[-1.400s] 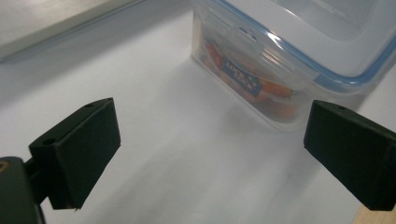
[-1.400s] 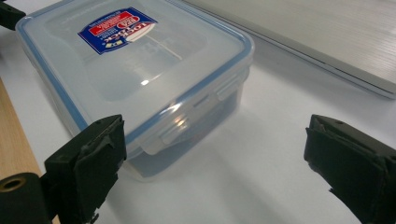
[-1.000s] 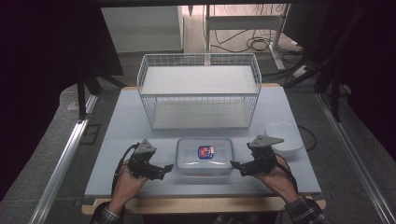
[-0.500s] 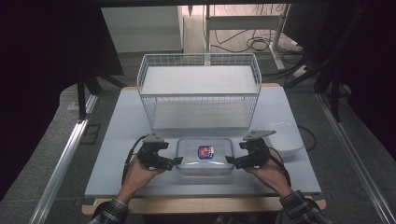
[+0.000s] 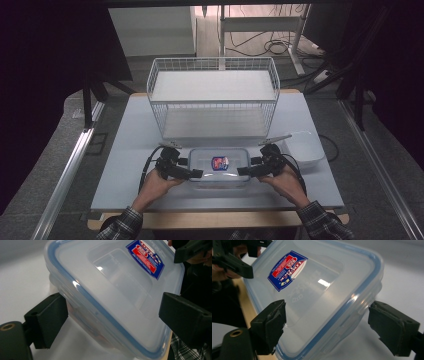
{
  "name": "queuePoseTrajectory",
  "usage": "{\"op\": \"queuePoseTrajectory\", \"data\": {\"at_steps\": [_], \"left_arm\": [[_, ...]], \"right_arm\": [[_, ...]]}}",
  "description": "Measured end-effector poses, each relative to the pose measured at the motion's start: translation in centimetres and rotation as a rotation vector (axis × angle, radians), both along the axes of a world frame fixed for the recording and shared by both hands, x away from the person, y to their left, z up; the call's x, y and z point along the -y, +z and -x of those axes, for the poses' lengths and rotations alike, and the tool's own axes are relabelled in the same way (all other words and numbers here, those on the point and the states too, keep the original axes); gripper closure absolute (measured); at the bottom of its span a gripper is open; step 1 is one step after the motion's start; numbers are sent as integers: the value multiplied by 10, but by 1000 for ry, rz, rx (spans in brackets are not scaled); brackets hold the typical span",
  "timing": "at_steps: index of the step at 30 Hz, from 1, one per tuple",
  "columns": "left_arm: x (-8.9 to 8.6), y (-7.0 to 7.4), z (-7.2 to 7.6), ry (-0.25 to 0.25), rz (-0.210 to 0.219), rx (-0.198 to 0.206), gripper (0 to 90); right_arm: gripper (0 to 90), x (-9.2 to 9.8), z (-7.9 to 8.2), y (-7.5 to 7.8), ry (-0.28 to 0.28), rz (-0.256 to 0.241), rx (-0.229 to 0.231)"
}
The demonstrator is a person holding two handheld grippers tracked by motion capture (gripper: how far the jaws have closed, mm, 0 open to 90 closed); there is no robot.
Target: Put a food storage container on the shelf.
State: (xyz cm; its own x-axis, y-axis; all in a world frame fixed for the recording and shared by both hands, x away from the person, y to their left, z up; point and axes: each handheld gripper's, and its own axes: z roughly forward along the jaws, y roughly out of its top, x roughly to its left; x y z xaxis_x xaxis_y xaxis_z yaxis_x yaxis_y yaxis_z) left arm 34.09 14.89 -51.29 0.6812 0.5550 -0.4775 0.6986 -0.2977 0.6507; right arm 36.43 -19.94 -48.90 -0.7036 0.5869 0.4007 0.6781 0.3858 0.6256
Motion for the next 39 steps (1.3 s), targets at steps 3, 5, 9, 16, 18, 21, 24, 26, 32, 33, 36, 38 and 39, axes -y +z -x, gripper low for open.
{"op": "queuePoseTrajectory", "data": {"at_steps": [3, 5, 9, 16, 18, 21, 24, 26, 32, 33, 36, 38, 39], "left_arm": [[-3, 0, 2, -1, 10, -33, 113], [-9, -1, 6, 16, 44, -68, 180], [-12, 0, 15, 22, 47, -67, 237], [-13, 4, 29, 27, 40, -16, 297], [-9, 5, 31, 25, 34, 7, 310], [-9, 5, 32, 21, 30, 15, 310], [-14, 3, 30, 35, 77, -1, 353], [-15, 4, 31, 58, 101, -10, 404], [-18, 6, 33, 100, 141, -23, 484], [-17, 7, 34, 116, 142, -17, 489], [-17, 9, 35, 135, 141, 2, 504], [-18, 10, 36, 150, 145, 13, 508], [-18, 11, 36, 156, 140, 22, 511]], "right_arm": [[171, 1, -1, -1, -7, -12, -29], [233, 3, 3, 1, -17, -11, -51], [323, 7, 10, 4, -25, -25, -69], [346, 10, 8, 7, -26, -42, -54], [243, 9, 0, -1, -11, -74, -132], [341, 13, 1, -1, -17, -94, -146], [370, 17, 5, 2, -26, -96, -132], [418, 21, 8, 2, -42, -126, -148], [483, 27, 16, 5, -60, -147, -147], [483, 26, 19, 7, -62, -139, -133], [493, 21, 26, 11, -72, -109, -77], [499, 21, 26, 12, -74, -112, -70], [504, 20, 26, 12, -77, -114, -62]]}}
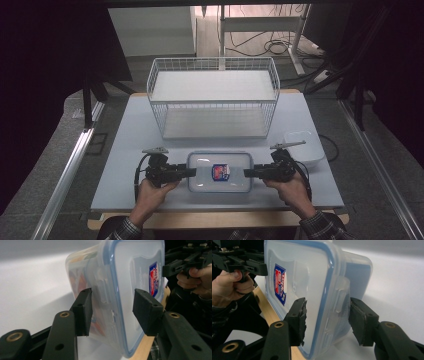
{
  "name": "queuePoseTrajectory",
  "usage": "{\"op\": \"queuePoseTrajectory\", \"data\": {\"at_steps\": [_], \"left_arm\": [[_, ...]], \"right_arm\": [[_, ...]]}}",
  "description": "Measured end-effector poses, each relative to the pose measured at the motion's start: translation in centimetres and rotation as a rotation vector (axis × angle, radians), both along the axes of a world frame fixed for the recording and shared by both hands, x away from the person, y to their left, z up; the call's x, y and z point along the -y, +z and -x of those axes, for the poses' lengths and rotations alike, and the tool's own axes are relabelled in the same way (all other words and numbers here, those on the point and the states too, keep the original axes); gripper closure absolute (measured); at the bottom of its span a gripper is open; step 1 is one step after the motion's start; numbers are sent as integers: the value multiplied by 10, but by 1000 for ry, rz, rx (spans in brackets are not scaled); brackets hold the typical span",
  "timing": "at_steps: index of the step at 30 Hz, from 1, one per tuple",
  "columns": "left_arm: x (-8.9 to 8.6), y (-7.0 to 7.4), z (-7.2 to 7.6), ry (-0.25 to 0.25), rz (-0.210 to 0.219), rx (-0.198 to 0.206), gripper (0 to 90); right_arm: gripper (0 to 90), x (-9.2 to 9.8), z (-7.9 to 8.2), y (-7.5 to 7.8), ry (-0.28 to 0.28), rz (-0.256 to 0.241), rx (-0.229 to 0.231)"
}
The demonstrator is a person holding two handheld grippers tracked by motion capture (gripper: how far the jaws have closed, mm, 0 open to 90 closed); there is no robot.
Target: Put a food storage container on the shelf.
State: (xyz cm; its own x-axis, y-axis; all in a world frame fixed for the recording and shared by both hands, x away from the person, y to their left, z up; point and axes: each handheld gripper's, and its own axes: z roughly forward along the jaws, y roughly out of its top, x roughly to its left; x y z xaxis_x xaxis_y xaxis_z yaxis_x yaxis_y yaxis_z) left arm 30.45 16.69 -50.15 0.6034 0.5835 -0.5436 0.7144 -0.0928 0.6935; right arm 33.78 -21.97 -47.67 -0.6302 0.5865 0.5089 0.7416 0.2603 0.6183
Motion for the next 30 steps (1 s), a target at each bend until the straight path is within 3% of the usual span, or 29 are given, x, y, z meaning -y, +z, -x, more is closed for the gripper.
{"op": "queuePoseTrajectory", "data": {"at_steps": [1, 9, 20, 30], "left_arm": [[0, 1, 0, 9, -10, 10, 513], [-3, 7, -5, 25, -4, 26, 517], [-9, 39, -12, 30, -5, 103, 522], [-12, 66, -25, 38, -19, 139, 521]], "right_arm": [[507, -2, 1, 2, -2, 12, 33], [508, -5, -2, 8, -4, 9, 83], [506, -10, -12, 40, 8, -3, 175], [506, -13, -24, 60, 3, -29, 209]]}}
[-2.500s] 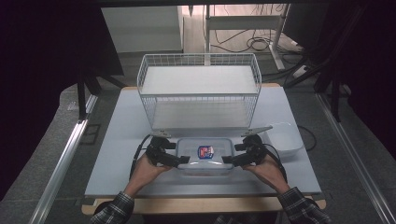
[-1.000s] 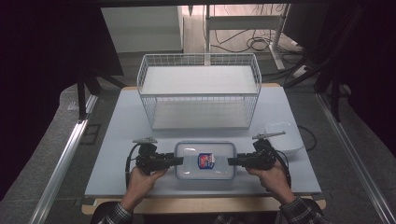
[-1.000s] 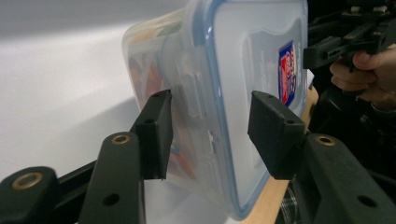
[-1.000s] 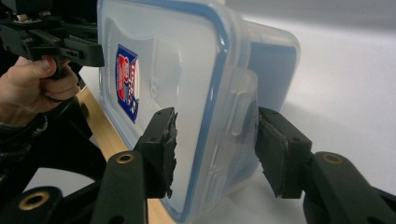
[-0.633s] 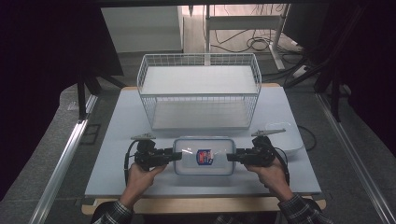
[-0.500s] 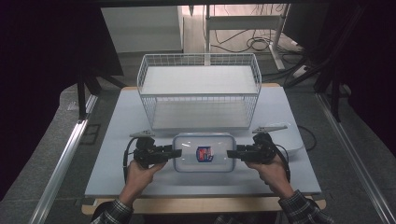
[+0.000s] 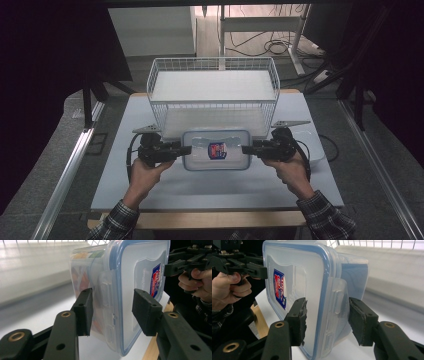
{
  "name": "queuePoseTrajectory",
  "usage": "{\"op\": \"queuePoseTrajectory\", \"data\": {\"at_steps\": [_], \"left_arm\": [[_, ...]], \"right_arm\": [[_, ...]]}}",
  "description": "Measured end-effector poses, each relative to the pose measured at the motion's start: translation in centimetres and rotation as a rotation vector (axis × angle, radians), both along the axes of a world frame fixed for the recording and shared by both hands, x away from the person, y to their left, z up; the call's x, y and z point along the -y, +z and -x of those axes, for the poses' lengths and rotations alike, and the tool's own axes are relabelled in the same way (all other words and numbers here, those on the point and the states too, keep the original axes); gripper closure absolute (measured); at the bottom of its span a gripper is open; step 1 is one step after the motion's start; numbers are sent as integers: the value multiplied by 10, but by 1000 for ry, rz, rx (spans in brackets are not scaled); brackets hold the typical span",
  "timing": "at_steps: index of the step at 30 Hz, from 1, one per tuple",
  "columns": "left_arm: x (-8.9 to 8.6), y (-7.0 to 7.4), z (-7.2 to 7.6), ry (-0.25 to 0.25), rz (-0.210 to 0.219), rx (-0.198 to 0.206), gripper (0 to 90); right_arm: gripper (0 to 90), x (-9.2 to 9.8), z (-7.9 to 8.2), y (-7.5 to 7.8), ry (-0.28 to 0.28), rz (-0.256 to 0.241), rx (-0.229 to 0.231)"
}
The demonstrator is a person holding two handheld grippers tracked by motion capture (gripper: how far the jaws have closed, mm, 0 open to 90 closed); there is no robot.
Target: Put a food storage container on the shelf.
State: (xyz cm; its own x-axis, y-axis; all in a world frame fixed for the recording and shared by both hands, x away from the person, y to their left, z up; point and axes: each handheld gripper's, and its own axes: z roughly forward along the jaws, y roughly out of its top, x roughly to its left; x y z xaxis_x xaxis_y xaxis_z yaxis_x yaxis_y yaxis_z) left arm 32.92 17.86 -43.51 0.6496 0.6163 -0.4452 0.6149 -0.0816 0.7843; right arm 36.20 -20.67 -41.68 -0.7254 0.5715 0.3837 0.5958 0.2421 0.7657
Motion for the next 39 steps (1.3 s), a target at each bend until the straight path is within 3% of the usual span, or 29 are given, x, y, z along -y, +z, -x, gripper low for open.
{"op": "queuePoseTrajectory", "data": {"at_steps": [26, 39], "left_arm": [[-12, 81, -45, 22, 24, 82, 521], [-16, 114, -75, 24, 42, 93, 521]], "right_arm": [[507, -11, -47, 87, -16, -49, 110], [507, -13, -68, 115, -37, -71, 142]]}}
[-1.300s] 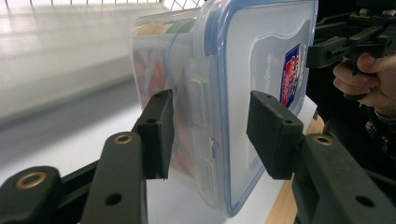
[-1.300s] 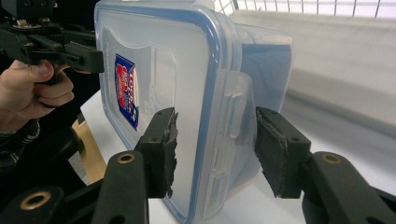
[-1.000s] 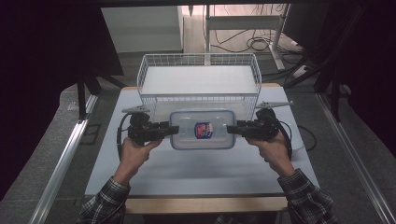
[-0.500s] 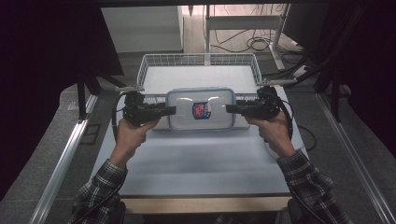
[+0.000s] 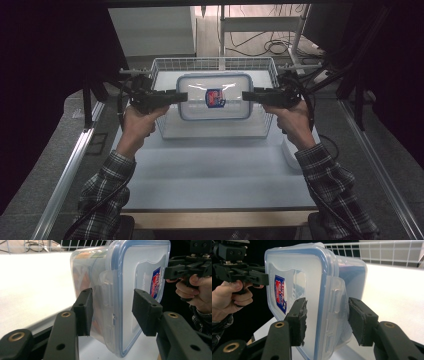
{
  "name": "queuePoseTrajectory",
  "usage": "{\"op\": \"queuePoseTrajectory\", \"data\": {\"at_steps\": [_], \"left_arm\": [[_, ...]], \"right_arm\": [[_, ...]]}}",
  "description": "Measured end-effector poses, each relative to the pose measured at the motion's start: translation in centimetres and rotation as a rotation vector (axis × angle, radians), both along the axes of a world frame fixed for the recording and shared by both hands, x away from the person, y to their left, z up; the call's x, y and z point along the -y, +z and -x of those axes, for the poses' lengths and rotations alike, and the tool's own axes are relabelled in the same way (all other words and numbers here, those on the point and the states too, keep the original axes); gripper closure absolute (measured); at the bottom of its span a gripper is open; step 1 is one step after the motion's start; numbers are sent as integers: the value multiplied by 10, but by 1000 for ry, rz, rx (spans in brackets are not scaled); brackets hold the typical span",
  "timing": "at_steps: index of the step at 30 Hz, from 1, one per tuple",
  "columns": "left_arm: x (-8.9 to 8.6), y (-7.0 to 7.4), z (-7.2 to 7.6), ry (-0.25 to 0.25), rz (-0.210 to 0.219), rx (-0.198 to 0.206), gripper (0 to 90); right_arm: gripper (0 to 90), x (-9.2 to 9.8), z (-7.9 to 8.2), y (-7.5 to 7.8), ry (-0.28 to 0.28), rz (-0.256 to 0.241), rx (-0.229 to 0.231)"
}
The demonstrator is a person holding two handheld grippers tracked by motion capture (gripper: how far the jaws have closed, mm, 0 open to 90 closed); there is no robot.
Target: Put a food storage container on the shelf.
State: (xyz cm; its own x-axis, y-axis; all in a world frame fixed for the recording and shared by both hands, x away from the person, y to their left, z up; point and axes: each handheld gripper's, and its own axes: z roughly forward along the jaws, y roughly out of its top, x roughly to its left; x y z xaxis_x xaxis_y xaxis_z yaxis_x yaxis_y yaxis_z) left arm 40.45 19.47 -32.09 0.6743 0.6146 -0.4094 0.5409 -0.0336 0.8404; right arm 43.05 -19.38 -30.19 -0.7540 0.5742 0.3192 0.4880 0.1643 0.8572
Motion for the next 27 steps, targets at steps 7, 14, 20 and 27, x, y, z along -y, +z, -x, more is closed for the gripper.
{"op": "queuePoseTrajectory", "data": {"at_steps": [7, 14, 20, 27], "left_arm": [[-2, 13, -17, 15, 18, -4, 522], [-4, 22, -34, 21, 22, -13, 521], [-7, 26, -51, 27, 27, -18, 519], [-9, 19, -68, 52, 29, -57, 513]], "right_arm": [[506, -3, -15, 12, -13, -12, 11], [504, -5, -33, 22, -28, -21, 0], [502, -9, -47, 27, -43, -22, -8], [487, -15, -67, 19, -68, -16, -39]]}}
